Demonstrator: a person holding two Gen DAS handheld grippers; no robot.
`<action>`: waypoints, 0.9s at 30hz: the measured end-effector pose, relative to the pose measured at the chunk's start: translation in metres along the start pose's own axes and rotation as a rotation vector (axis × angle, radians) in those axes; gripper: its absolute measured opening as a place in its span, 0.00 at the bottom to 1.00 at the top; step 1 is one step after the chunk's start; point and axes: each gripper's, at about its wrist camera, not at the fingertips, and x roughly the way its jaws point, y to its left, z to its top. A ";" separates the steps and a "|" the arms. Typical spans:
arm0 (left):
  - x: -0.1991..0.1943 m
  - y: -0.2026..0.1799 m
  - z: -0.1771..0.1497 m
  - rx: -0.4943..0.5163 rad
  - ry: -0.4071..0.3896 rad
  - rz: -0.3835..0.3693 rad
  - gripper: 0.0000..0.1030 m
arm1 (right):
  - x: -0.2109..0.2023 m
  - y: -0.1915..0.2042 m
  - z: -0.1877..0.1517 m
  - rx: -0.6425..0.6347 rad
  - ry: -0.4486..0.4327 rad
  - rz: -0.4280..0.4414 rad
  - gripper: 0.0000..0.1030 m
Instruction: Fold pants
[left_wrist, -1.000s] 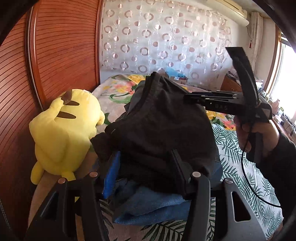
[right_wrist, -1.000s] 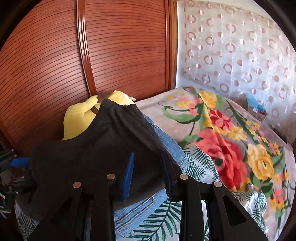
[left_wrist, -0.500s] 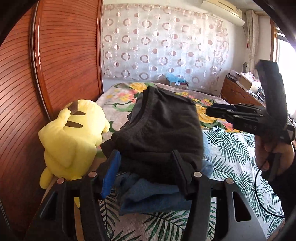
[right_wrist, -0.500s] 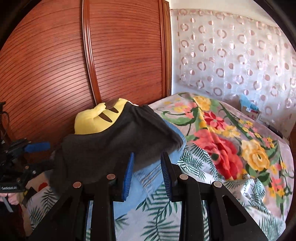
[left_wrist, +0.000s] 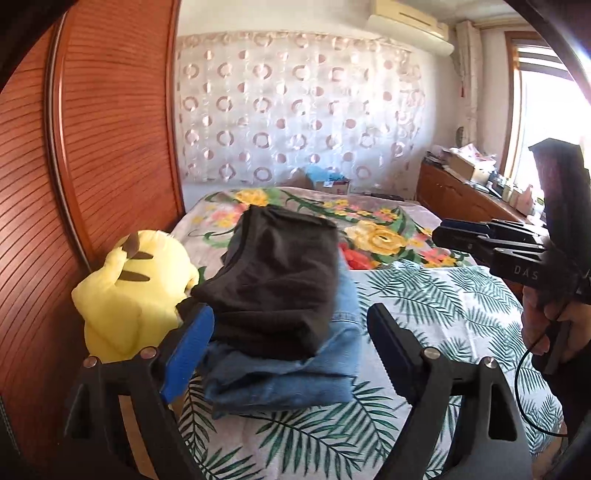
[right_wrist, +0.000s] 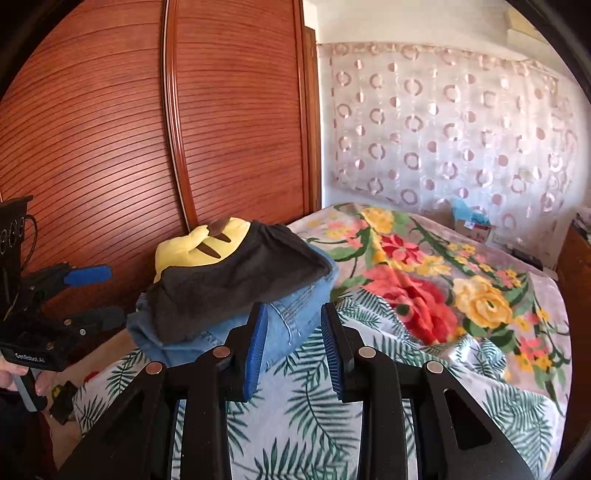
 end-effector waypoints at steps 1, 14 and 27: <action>-0.003 -0.003 0.000 0.006 -0.004 -0.009 0.86 | -0.005 0.001 -0.002 0.003 -0.003 -0.007 0.30; -0.032 -0.041 -0.002 0.072 -0.053 -0.046 0.90 | -0.068 0.024 -0.032 0.073 -0.045 -0.106 0.37; -0.051 -0.085 -0.014 0.066 -0.055 -0.100 0.90 | -0.138 0.060 -0.062 0.169 -0.099 -0.302 0.60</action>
